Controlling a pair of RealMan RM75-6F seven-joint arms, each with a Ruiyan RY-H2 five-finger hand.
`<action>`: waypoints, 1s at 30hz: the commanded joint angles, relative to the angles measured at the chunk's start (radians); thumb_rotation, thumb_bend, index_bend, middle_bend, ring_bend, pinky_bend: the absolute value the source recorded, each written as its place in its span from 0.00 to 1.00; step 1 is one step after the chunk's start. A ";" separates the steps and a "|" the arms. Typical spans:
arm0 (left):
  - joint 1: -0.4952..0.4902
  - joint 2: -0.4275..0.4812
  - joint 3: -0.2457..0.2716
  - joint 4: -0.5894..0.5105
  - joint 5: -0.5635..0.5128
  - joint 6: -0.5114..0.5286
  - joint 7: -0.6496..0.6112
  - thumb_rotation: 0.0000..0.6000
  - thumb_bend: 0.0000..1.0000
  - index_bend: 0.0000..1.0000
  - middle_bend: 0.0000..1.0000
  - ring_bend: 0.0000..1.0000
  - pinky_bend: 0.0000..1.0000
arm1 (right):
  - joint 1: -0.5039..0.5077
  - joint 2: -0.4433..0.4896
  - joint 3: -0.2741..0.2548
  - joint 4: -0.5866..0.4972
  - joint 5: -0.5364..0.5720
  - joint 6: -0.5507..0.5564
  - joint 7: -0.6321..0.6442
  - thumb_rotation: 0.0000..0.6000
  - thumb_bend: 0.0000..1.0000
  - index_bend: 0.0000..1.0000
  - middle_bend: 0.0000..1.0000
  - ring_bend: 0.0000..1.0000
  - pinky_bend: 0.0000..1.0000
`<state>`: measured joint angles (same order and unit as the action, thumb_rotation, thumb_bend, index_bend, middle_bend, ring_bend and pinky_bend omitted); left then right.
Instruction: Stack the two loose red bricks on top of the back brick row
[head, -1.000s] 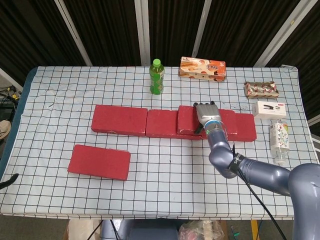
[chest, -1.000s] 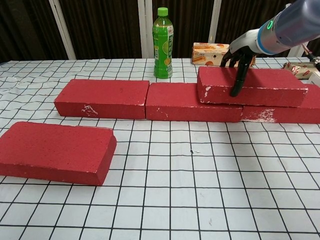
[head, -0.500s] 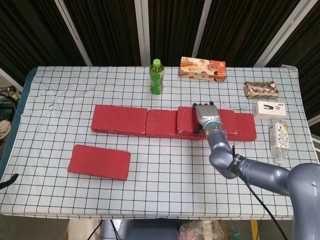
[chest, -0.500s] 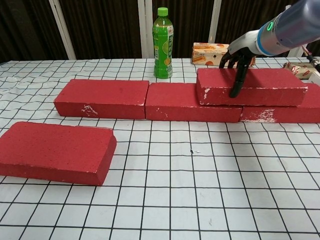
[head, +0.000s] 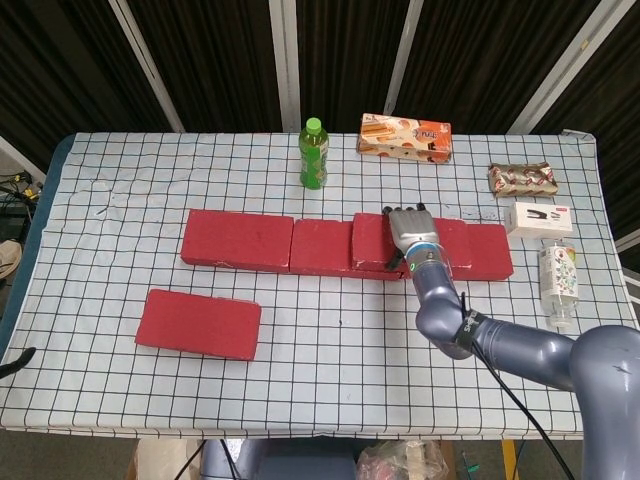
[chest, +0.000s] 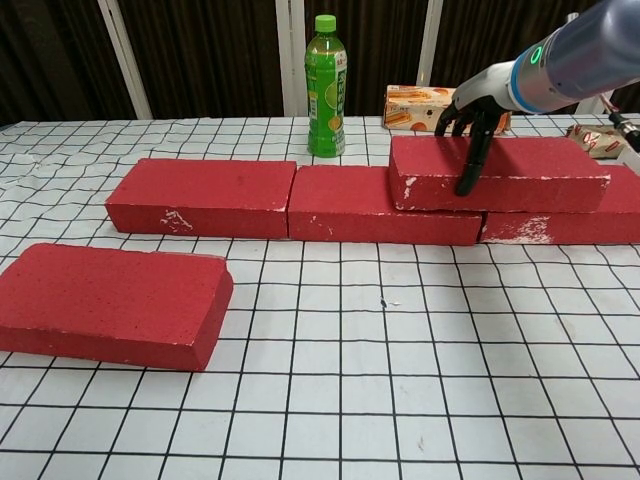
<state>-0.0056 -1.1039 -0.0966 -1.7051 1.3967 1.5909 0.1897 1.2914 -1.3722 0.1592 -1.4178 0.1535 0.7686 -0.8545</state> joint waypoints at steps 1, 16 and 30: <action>0.000 0.000 0.000 0.000 0.000 -0.001 0.002 1.00 0.00 0.12 0.05 0.02 0.17 | 0.001 -0.002 -0.003 0.001 0.000 0.000 0.001 1.00 0.15 0.16 0.25 0.24 0.00; -0.001 -0.002 0.000 -0.002 -0.002 -0.001 0.009 1.00 0.00 0.12 0.05 0.02 0.17 | -0.004 -0.003 -0.011 0.000 -0.033 -0.005 0.037 1.00 0.15 0.16 0.25 0.23 0.00; 0.001 0.000 -0.001 -0.005 -0.009 -0.002 0.010 1.00 0.00 0.12 0.05 0.02 0.17 | 0.013 0.007 -0.029 -0.014 -0.008 0.001 0.025 1.00 0.15 0.12 0.16 0.13 0.00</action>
<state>-0.0049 -1.1040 -0.0980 -1.7103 1.3881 1.5892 0.1997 1.3044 -1.3649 0.1310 -1.4318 0.1448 0.7695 -0.8295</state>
